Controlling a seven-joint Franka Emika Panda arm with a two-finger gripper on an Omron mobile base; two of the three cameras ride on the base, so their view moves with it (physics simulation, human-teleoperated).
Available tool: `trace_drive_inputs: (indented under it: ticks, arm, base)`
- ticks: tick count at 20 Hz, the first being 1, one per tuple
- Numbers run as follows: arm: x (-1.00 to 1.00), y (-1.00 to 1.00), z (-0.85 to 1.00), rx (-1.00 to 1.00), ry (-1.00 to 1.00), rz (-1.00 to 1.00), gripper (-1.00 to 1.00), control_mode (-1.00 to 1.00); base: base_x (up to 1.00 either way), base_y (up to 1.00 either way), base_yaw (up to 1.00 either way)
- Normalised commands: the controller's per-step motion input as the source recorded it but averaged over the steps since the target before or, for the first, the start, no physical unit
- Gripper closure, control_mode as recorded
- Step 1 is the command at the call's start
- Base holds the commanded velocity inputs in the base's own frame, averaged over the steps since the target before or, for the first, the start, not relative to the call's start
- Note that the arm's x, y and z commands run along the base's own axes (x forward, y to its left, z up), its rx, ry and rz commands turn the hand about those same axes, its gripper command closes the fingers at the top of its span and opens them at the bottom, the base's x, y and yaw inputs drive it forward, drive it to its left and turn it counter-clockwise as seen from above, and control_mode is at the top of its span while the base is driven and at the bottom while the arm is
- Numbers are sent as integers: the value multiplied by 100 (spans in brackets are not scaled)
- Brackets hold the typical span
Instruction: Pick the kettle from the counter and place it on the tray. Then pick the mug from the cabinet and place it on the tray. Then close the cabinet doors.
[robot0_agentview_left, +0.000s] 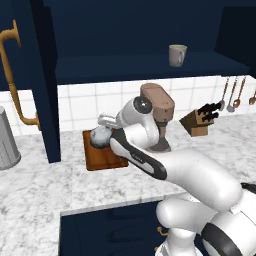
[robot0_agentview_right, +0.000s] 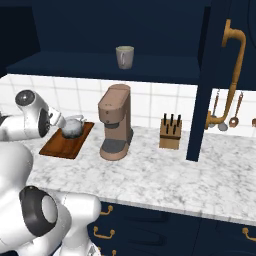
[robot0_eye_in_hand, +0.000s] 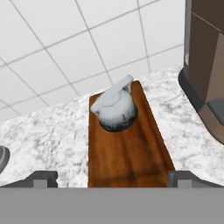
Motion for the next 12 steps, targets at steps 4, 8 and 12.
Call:
trace_drive_inputs:
  ticks: [4,8,12]
  arm:
    - [-45,-23,59,-17,0,14,-100,-100]
    - [-51,-27,46,-13,-4,17,-100,-100]
    - [-44,-30,45,-18,-1,18,-100,-100]
  base:
    - [0,0,0]
    - [0,0,0]
    - [0,0,0]
